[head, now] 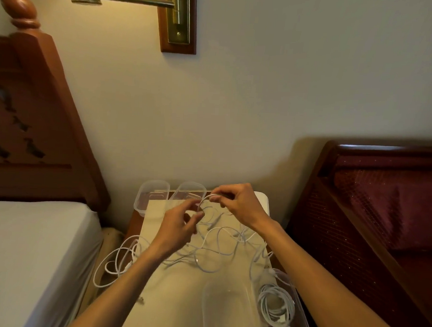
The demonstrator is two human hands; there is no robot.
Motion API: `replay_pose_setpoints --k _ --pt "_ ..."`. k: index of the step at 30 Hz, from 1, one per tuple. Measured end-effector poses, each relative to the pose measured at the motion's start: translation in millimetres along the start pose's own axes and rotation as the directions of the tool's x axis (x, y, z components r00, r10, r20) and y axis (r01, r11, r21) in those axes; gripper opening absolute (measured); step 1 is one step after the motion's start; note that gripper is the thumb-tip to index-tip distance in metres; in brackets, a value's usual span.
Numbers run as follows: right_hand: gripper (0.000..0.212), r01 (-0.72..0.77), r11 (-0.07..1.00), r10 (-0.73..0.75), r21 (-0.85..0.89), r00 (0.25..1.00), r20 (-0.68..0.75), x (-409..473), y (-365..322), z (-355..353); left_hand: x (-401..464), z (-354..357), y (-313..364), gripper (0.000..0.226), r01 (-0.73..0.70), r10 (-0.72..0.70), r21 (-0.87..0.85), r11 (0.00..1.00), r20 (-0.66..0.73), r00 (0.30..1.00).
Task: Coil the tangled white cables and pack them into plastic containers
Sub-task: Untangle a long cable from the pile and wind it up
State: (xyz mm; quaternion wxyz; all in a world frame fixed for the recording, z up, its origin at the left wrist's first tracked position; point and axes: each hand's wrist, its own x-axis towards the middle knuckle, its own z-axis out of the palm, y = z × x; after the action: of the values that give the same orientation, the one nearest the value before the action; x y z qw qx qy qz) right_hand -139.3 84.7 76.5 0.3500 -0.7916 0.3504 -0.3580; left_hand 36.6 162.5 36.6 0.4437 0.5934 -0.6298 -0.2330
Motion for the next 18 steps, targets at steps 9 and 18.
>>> replay_pose_setpoints --k 9,18 --pt "0.018 -0.139 0.962 0.158 -0.233 0.985 0.063 20.9 10.3 -35.5 52.0 -99.2 105.3 0.012 -0.334 0.307 -0.02 0.942 -0.344 0.887" --pt "0.012 0.174 0.968 -0.218 -0.178 0.939 -0.265 53.6 -95.3 -72.0 16.5 -135.3 135.1 0.052 0.143 -0.101 0.225 0.964 -0.189 0.977"
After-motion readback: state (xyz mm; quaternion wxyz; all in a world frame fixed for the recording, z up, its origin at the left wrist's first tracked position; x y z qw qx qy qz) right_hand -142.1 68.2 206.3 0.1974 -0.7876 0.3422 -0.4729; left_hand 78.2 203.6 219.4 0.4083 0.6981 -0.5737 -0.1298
